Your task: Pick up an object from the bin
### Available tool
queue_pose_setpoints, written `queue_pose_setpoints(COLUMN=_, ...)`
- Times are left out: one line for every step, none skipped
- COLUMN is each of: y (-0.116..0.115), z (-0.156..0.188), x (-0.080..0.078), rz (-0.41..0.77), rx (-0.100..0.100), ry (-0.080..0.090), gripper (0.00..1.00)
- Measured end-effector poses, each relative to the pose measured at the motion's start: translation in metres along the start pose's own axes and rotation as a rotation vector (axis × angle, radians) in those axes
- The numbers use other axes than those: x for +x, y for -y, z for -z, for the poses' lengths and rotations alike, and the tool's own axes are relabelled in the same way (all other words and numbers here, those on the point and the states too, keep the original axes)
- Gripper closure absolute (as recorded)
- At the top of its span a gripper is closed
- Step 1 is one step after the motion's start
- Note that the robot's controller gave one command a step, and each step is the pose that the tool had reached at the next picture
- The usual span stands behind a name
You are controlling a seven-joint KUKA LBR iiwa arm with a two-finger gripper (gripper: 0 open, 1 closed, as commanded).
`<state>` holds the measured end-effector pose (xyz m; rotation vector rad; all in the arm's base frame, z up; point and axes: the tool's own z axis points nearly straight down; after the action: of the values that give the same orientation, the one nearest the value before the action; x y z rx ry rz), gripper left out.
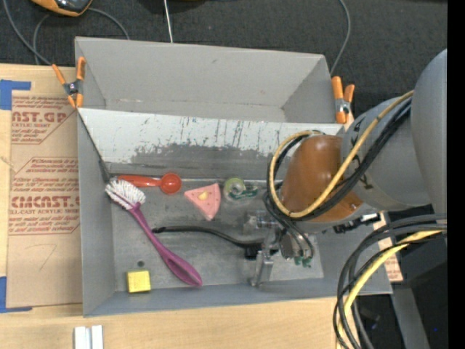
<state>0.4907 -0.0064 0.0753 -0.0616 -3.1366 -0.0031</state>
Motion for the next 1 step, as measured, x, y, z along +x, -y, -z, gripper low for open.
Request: queue_pose_setpoints(y=-0.0042, z=-0.0053, x=0.0021, rz=-0.019, rx=0.002, ry=0.018, gripper=0.0)
